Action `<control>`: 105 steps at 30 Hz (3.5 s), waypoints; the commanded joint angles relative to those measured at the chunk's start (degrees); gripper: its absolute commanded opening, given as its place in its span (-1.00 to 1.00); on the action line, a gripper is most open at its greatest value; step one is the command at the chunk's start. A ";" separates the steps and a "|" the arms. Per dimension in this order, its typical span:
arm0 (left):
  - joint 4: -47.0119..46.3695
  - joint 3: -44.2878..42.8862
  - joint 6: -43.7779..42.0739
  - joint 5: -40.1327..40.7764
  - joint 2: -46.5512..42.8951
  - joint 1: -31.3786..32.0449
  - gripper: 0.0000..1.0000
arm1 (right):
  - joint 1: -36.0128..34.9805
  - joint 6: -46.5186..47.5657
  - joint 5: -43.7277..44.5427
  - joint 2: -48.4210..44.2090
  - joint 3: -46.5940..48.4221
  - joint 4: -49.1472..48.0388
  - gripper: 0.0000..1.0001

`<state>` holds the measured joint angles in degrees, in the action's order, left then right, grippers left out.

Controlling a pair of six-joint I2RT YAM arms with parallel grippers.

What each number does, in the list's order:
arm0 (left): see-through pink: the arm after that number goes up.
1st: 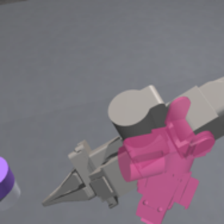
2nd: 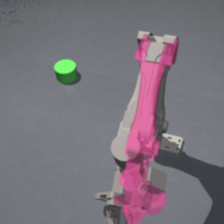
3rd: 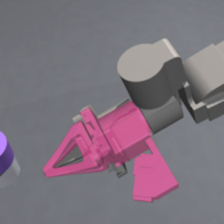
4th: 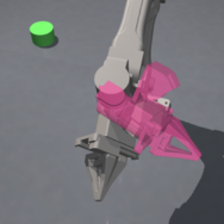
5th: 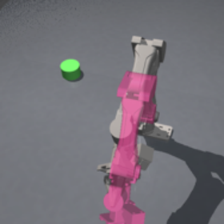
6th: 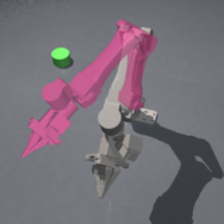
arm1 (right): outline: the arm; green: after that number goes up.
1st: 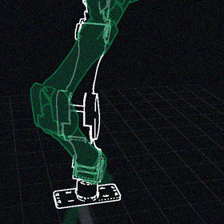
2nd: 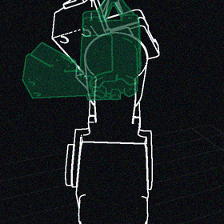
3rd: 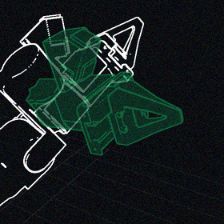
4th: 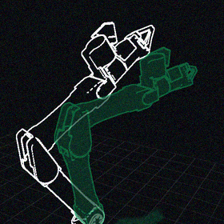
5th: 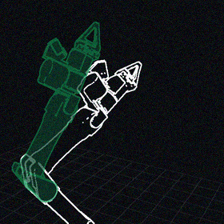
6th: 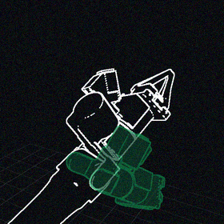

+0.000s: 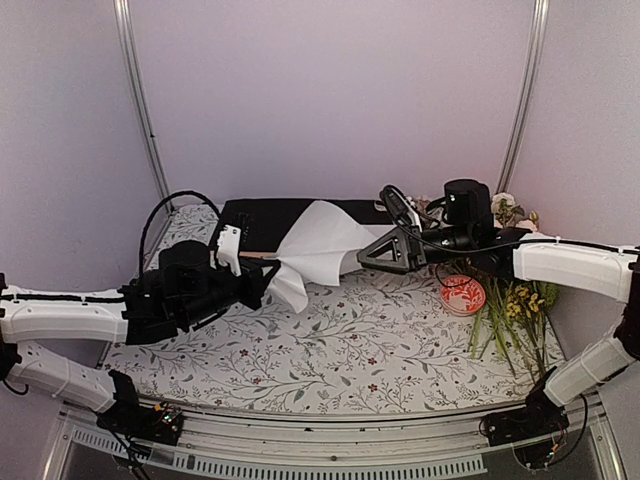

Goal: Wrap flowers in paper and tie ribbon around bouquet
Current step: Pass from the left arm to the right, then unfold the folded wrapping paper at the center of the board.

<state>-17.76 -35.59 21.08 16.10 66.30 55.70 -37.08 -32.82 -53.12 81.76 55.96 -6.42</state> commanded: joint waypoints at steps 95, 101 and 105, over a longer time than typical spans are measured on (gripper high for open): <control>11.67 19.61 36.11 -5.39 -7.35 -29.18 -1.00 | -13.99 19.38 1.79 11.98 3.30 36.98 -1.00; 13.13 19.15 31.92 -6.13 -5.13 -29.42 -1.00 | -15.03 17.46 -0.02 8.41 -1.37 37.55 -0.70; 17.33 17.23 25.73 -3.84 -3.75 -29.51 -1.00 | -15.39 20.30 0.09 6.08 0.46 44.43 -0.22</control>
<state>-4.93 -16.14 53.06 10.72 61.36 26.96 -51.96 -14.63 -51.81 91.39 54.70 32.73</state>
